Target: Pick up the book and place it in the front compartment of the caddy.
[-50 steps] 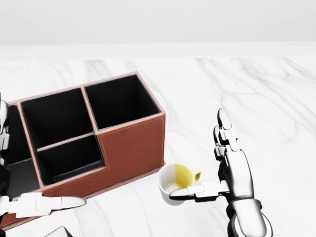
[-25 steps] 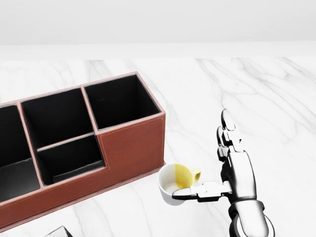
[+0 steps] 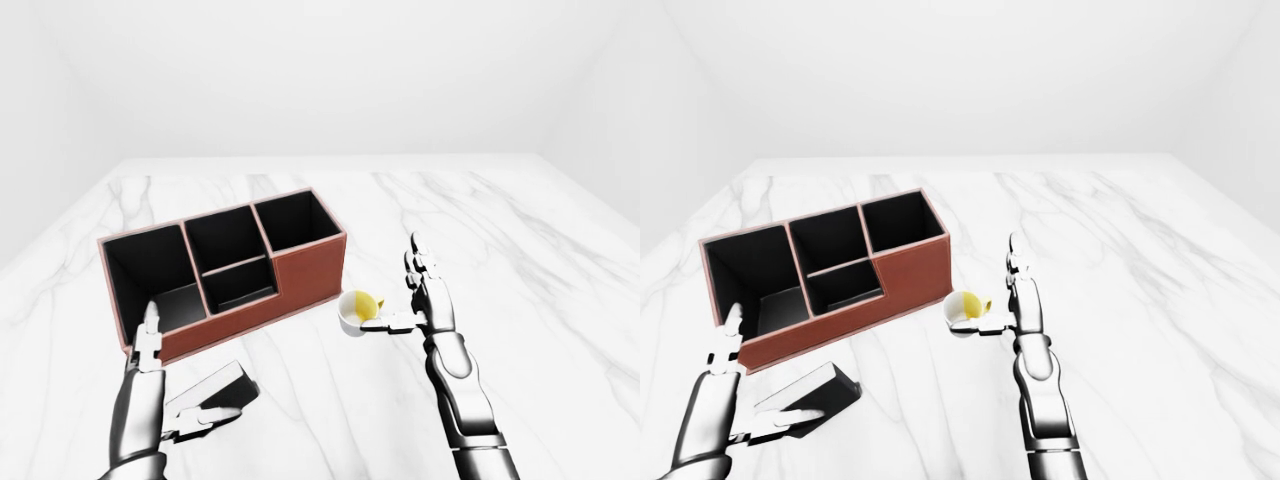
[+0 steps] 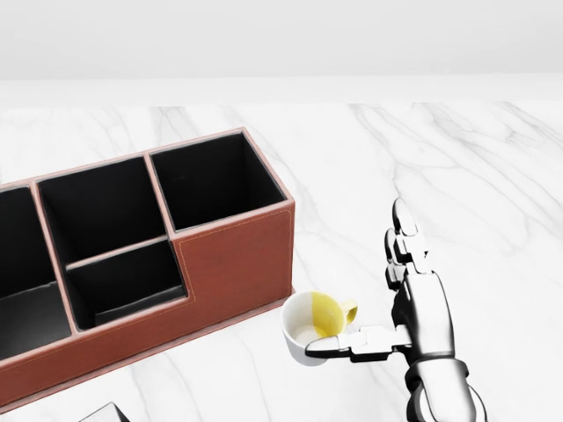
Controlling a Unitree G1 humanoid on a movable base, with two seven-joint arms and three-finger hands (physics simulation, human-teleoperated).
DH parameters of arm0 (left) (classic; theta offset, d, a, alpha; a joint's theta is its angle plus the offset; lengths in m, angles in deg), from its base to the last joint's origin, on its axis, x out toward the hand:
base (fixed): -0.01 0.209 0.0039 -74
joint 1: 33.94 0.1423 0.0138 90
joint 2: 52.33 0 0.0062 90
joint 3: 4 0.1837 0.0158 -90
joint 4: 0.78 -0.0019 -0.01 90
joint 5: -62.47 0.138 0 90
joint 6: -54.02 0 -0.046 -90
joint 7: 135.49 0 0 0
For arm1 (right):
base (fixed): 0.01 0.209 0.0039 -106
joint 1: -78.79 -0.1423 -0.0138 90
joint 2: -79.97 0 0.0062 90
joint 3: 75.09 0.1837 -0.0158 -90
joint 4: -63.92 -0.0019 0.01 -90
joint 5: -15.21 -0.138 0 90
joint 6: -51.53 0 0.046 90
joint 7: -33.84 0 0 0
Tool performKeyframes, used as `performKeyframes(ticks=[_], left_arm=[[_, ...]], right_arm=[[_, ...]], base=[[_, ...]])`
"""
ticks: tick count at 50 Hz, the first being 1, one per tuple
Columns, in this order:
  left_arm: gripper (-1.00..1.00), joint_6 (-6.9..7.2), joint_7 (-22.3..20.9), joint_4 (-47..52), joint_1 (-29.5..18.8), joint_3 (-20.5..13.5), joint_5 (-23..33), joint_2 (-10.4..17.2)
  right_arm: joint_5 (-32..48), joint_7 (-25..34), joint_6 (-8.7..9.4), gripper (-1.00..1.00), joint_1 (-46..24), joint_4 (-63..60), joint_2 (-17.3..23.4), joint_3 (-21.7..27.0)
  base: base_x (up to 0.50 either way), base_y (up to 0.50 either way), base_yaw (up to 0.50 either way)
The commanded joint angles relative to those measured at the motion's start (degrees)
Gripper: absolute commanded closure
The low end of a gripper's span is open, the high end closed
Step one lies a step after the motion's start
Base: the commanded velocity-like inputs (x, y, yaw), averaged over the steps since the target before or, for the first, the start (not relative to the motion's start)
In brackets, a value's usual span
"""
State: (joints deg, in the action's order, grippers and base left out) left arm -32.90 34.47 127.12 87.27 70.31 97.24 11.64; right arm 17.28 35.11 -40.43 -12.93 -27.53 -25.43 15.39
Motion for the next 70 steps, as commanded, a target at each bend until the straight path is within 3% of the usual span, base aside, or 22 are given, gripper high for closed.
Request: performKeyframes(ticks=[1,8,16,25,42,56,66,67,70], left_arm=[[-1.00,-4.56,2.8,-4.7,2.0,1.1,6.7,-0.9],[-1.00,-3.51,6.1,-8.9,0.5,2.8,9.8,1.2],[-1.00,-1.70,9.6,-14.3,-2.0,5.0,11.2,4.5],[-1.00,-0.79,12.7,-18.2,-2.7,6.8,12.6,6.7],[-1.00,-1.87,16.3,-23.6,-2.6,7.5,14.4,8.5],[-1.00,0.06,15.1,-18.8,1.5,9.9,16.9,7.7],[-1.00,0.52,15.1,-19.5,1.6,10.8,17.3,8.4],[-0.94,0.58,15.0,-19.6,1.6,11.0,17.4,8.5],[-0.31,0.72,15.0,-19.6,1.8,11.3,17.6,8.7]], right_arm=[[-0.2,0.0,-0.31,-1.00,0.0,0.6,0.1,0.2],[-0.5,0.2,-1.84,-1.00,-0.9,3.1,0.3,0.6],[-0.5,0.1,-1.71,-1.00,-1.1,3.1,0.2,0.5],[-0.6,0.1,-1.40,-1.00,-0.9,2.6,0.3,0.6],[-0.6,0.0,-0.63,-1.00,-0.6,1.6,0.2,0.4],[-0.7,-0.3,-0.93,-1.00,-0.7,1.9,0.1,0.4],[-0.8,-0.4,-0.95,-1.00,-0.7,2.0,0.0,0.3],[-0.8,-0.4,-0.91,-1.00,-0.6,1.9,0.0,0.3],[-0.8,-0.4,-0.84,-1.00,-0.6,1.8,0.0,0.2]], base=[[0.00,0.00,0.00],[0.00,0.00,0.00],[0.00,0.00,0.00],[0.00,0.00,0.00],[0.00,0.00,0.00],[0.00,0.00,0.00],[0.00,0.00,0.00],[0.00,0.00,0.00],[0.00,0.00,0.00]])
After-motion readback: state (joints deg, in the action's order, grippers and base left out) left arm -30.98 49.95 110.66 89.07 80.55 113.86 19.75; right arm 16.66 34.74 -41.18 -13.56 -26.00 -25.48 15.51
